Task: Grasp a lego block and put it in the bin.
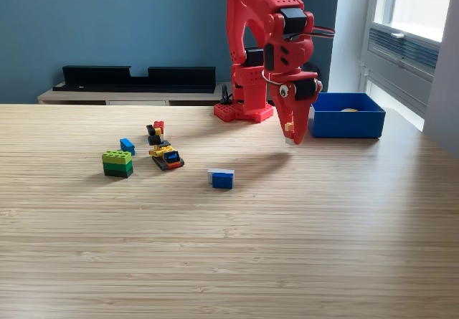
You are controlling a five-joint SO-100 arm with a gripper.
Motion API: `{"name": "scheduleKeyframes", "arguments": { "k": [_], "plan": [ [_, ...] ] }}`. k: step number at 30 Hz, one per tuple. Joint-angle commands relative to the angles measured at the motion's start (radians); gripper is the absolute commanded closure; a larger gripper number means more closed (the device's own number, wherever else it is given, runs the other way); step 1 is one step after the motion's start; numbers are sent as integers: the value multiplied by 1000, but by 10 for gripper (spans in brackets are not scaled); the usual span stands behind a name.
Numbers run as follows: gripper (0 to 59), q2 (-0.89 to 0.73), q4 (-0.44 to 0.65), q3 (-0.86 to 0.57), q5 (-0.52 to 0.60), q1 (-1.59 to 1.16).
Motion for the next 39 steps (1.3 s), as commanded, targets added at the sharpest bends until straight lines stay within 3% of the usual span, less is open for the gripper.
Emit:
{"name": "scheduleKeyframes", "arguments": {
  "k": [1,5,9,18,28,30,32,33,35,39],
  "plan": [
    [585,26,186,-327,-23,-44],
    [585,26,341,-503,-26,-140],
    [585,25,431,-565,-31,-307],
    [585,25,460,-442,-60,-653],
    [583,23,437,-347,-84,-750],
    [519,23,430,-339,-100,-750],
    [376,23,425,-336,-110,-750],
    [332,23,423,-334,-114,-750],
    [298,23,419,-337,-114,-752],
    [304,23,410,-351,-114,-752]
  ]
}}
